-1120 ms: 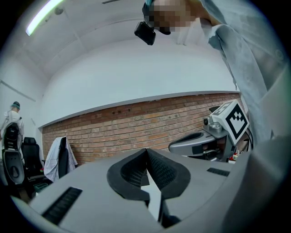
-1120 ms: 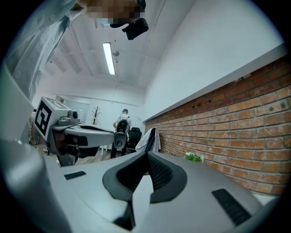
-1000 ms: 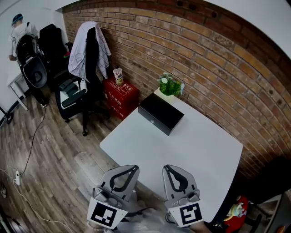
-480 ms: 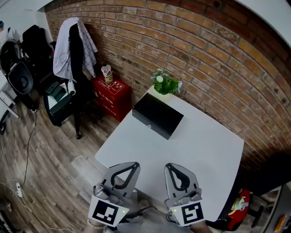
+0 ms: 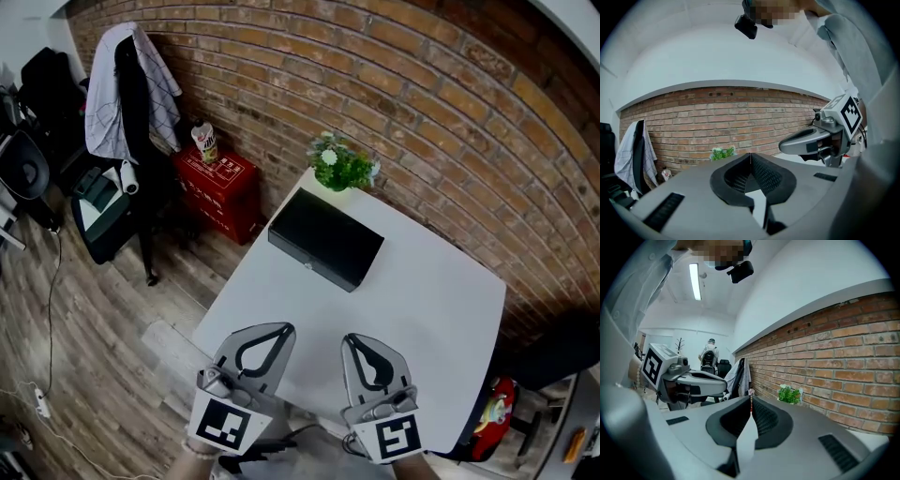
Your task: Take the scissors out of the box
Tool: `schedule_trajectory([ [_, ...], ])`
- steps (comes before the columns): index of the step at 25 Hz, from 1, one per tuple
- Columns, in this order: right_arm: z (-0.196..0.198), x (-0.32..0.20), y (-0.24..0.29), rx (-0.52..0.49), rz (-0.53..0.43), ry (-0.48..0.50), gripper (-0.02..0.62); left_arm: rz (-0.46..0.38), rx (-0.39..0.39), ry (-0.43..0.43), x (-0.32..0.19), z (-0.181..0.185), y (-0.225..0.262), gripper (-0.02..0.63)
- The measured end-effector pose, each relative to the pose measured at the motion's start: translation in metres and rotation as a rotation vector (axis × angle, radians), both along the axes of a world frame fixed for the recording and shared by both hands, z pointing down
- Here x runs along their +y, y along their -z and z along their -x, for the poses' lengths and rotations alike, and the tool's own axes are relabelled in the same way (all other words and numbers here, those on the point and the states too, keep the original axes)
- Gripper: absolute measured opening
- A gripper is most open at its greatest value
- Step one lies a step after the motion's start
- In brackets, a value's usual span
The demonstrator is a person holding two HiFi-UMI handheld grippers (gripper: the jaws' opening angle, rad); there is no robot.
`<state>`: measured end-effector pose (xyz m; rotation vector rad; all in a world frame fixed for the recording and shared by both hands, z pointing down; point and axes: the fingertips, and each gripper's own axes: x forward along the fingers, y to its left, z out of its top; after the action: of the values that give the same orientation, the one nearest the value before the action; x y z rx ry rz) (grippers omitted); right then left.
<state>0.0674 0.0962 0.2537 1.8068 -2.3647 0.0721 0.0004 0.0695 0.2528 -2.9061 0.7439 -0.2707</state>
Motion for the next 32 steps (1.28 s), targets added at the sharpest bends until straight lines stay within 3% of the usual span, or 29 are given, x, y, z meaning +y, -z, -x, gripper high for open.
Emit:
schedule_trajectory([
  [15,-0.002,-0.06,-0.048,0.009,0.109,-0.1,0.044,0.114,-0.053,-0.082,-0.067,-0.011,-0.054,0.018],
  [27,-0.025,-0.073,-0.086,-0.016,0.192,-0.148,0.044,0.218,-0.11,-0.075,-0.107,-0.043,-0.117,0.021],
  [32,-0.04,-0.077,-0.106,-0.024,0.225,-0.13,0.044,0.242,-0.163,-0.069,-0.117,-0.06,-0.149,0.075],
])
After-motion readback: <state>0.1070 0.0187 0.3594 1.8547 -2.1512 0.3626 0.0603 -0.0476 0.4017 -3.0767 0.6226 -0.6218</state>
